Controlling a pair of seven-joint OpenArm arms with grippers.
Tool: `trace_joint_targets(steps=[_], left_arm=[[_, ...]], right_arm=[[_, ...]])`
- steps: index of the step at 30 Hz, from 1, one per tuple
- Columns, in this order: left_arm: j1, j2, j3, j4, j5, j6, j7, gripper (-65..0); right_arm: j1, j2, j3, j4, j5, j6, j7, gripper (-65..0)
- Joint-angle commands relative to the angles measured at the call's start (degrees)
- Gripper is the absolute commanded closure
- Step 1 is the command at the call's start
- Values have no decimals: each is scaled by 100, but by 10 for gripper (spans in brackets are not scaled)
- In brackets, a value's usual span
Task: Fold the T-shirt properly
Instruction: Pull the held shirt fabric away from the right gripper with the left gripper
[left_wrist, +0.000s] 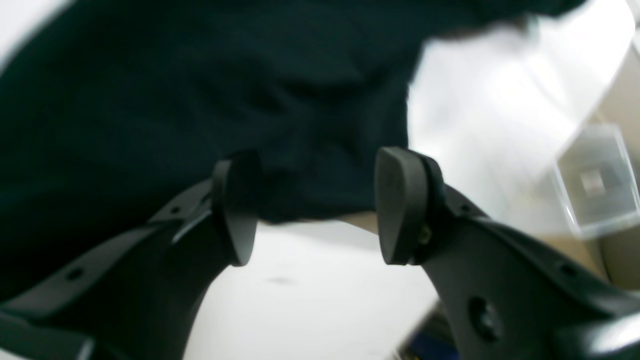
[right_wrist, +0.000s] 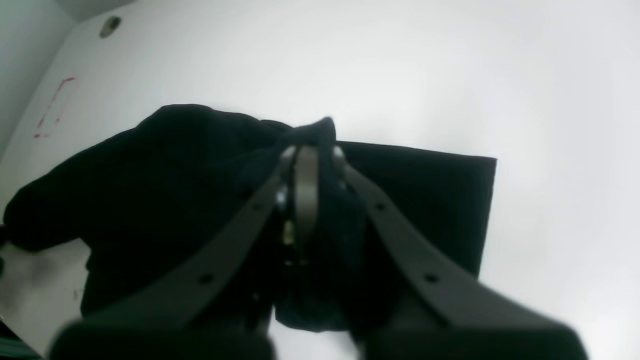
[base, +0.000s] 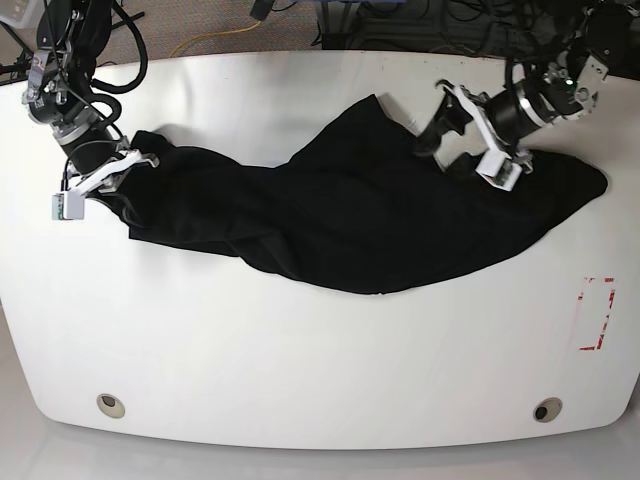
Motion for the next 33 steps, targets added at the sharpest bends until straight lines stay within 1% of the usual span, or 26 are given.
trace_joint_targets(steps=[1, 4, 7, 10, 14, 22, 25, 29, 30, 33], left_arm=[[322, 26, -1307, 80, -310, -312, -159, -338], [410, 369, -2317, -17, -416, -444, -124, -340], [498, 650, -3170, -289, -389, -514, -124, -343], [506, 720, -3707, -755, -407, -514, -116, -343], [498, 720, -4243, -1494, -416, -514, -116, -343], [480, 720, -4893, -2566, -424, -514, -116, -343], [454, 712, -5043, -2865, -407, -514, -116, -343], [234, 703, -5078, -3252, -398, -523, -116, -344], [207, 694, -5078, -3375, -398, -594, -116, -344], [84, 694, -5060, -3569, -398, -963, -116, -344]], right_arm=[[43, 81, 40, 96, 86, 31, 159, 0], [43, 81, 40, 96, 86, 31, 159, 0], [43, 81, 40, 96, 86, 31, 159, 0], [96, 64, 40, 96, 86, 31, 159, 0], [96, -77, 40, 96, 86, 31, 159, 0], [113, -121, 31, 96, 86, 31, 159, 0], [113, -121, 31, 96, 86, 31, 159, 0], [113, -121, 31, 96, 86, 31, 159, 0], [113, -121, 31, 96, 86, 31, 159, 0], [96, -121, 31, 96, 86, 31, 159, 0]])
